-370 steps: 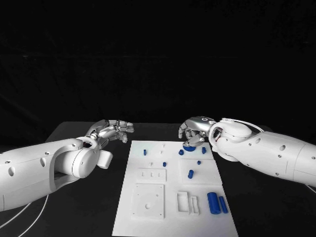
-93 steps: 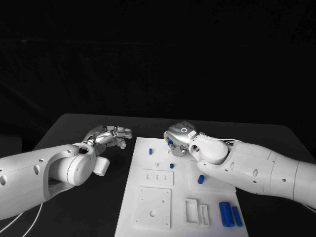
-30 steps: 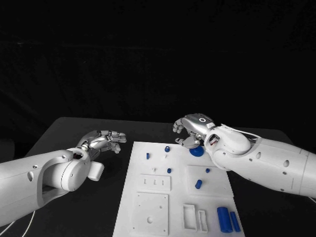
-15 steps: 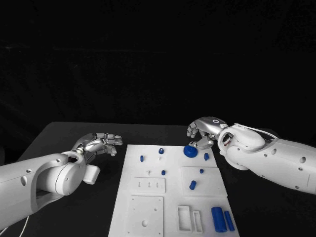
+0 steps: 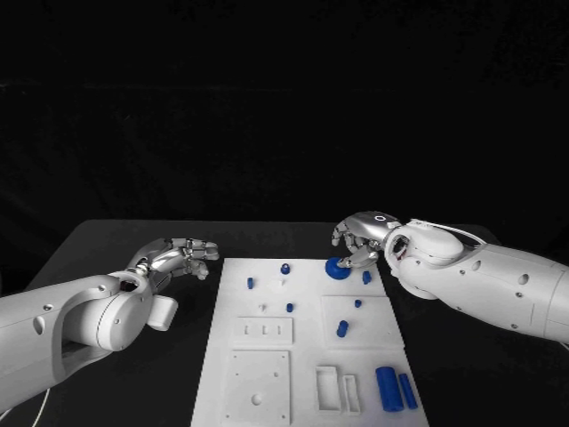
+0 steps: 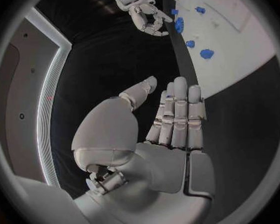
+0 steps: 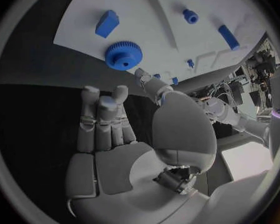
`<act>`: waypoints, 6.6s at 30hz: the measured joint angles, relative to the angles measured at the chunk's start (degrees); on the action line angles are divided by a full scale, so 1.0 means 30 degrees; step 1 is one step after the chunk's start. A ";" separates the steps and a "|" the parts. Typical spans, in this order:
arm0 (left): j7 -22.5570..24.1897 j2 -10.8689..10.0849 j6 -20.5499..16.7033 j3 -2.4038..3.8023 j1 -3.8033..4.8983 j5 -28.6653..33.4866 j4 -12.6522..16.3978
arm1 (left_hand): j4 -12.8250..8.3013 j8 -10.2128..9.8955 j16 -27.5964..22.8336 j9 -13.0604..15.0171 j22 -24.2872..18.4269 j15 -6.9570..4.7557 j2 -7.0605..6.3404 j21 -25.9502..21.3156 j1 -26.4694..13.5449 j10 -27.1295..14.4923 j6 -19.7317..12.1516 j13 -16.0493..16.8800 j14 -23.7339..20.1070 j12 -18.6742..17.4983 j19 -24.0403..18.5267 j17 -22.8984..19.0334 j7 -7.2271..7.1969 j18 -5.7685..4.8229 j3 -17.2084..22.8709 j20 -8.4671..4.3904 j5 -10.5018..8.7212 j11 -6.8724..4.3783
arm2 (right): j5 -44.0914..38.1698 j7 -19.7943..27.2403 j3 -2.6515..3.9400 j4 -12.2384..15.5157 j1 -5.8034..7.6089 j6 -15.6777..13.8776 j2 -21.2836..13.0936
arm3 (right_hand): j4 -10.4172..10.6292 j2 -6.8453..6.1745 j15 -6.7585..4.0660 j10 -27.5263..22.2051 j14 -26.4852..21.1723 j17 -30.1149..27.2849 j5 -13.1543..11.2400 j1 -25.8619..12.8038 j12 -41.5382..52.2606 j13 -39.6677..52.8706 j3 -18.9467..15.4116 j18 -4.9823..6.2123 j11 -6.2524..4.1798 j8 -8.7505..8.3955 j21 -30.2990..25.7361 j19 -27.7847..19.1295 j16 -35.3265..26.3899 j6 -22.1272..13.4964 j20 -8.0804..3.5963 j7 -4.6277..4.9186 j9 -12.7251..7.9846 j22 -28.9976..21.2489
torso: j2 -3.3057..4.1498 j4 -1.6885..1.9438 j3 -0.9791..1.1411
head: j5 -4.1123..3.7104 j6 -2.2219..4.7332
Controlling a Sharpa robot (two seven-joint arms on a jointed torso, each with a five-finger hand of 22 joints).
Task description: Assemble the parts on the task board
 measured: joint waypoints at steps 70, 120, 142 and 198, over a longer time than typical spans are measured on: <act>-0.0004 -0.0164 0.0051 0.0001 -0.0001 -0.0008 0.0095 | 0.0000 0.0000 0.0000 0.0002 0.0000 0.0000 0.0000 0.0000 0.0000 0.0047 -0.0002 0.0003 0.0000 0.0000 0.0003 -0.0048 -0.0002 0.0001 0.0000 0.0003 0.0000 -0.0083 | 0.1643 0.0835 0.0045 -0.0771 -0.0345 0.1949 -0.0008 | -0.0130 0.0660 0.0312 -0.0897 -0.0057 0.2241 0.8940 -0.0758 0.4073 0.3274 0.0303 -0.0279 0.0067 -0.0095 0.1940 -0.0224 0.0610 0.0054 -0.0259 -0.0013 -0.0170 -0.0012 | 0.0152 0.0148 0.0167 | -0.0201 -0.0320; -0.0009 -0.0229 0.0025 0.0001 -0.0001 -0.0012 0.0152 | -0.0001 0.0000 0.0000 0.0004 0.0000 -0.0001 0.0000 0.0000 0.0000 0.0033 -0.0002 0.0004 0.0000 0.0000 -0.0071 -0.0078 -0.0001 0.0002 0.0000 -0.0010 0.0000 -0.0114 | -0.5185 -0.1494 0.0004 0.3554 -0.0426 -0.1442 0.0407 | 0.1579 0.0322 -0.0345 -0.0290 0.0335 0.2794 0.2803 -0.0729 0.4205 0.3070 0.2317 -0.0273 -0.0578 0.0833 0.2148 0.0123 0.0534 0.0570 -0.0465 -0.0529 0.0300 0.0000 | 0.0130 0.0168 0.0130 | 0.0086 -0.0157; -0.0009 -0.0231 0.0005 0.0017 -0.0001 -0.0013 0.0225 | 0.0000 0.0000 0.0000 0.0004 -0.0017 0.0000 0.0000 0.0000 0.0000 0.0007 -0.0002 0.0004 0.0000 0.0000 -0.0068 -0.0094 -0.0002 0.0003 0.0000 -0.0007 0.0000 -0.0144 | -0.6876 -0.2561 -0.0506 0.3215 -0.1019 -0.1734 0.2391 | 0.1690 0.0169 -0.0335 -0.0185 0.0345 0.2815 0.2289 -0.0730 0.4201 0.3053 0.2429 -0.0271 -0.0543 0.0785 0.2146 0.0161 0.0464 0.0658 -0.0437 -0.0616 0.0303 -0.0005 | 0.0168 0.0247 0.0084 | 0.0368 -0.0251; -0.0021 -0.0255 -0.0017 0.0046 0.0003 -0.0029 0.0265 | 0.0000 0.0000 0.0000 0.0004 -0.0015 0.0000 0.0000 0.0000 0.0000 -0.0032 -0.0002 0.0004 0.0000 0.0000 -0.0066 -0.0122 -0.0002 0.0004 0.0000 0.0000 0.0000 -0.0109 | -0.6635 -0.2514 -0.0648 0.2230 -0.1145 -0.1776 0.2758 | 0.1020 -0.0026 -0.0093 -0.0225 0.0355 0.2901 0.1699 -0.0934 0.4111 0.3034 0.2139 -0.0270 -0.0165 0.0007 0.2146 -0.0016 0.0334 0.0674 -0.0400 -0.0632 0.0007 -0.0012 | 0.0178 0.0240 0.0079 | 0.0509 -0.0558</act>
